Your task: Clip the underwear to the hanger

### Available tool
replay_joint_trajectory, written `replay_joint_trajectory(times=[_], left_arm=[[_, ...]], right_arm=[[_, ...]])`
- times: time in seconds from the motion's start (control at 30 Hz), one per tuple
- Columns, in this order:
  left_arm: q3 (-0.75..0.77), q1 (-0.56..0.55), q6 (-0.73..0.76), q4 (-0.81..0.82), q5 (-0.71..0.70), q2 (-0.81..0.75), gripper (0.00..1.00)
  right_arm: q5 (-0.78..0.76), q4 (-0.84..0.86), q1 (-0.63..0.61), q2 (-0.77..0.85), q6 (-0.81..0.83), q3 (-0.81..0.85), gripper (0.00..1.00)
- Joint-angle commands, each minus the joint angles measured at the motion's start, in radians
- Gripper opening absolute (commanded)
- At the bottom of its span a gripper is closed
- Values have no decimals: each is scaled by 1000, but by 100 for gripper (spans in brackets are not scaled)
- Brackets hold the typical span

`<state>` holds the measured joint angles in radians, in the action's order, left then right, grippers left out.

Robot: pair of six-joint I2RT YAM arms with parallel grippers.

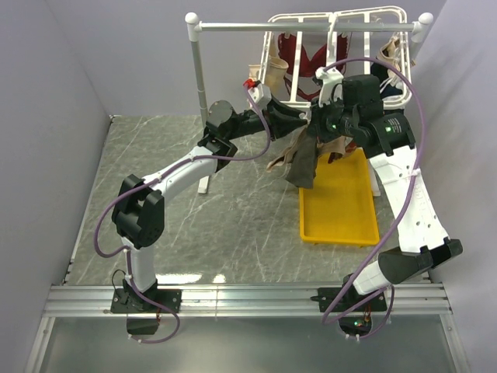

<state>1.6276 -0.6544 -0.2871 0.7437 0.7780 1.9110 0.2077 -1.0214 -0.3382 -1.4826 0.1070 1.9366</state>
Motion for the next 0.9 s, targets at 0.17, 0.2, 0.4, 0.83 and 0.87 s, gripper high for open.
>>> replay_joint_trajectory(times=[0.17, 0.2, 0.4, 0.83, 0.87], left_arm=[[17, -37, -78, -84, 144, -10, 39], [20, -36, -78, -87, 139, -10, 41], [8, -28, -84, -87, 130, -30, 55], [-198, 6, 61, -254, 76, -268, 75], [-237, 7, 106, -274, 64, -289, 76]], right_arm=[[-40, 80, -7, 51, 42, 7, 0], [-42, 81, -7, 54, 43, 9, 0], [-53, 76, -7, 45, 53, 31, 0], [-100, 80, -5, 47, 69, 38, 0], [-102, 81, -4, 48, 71, 36, 0]])
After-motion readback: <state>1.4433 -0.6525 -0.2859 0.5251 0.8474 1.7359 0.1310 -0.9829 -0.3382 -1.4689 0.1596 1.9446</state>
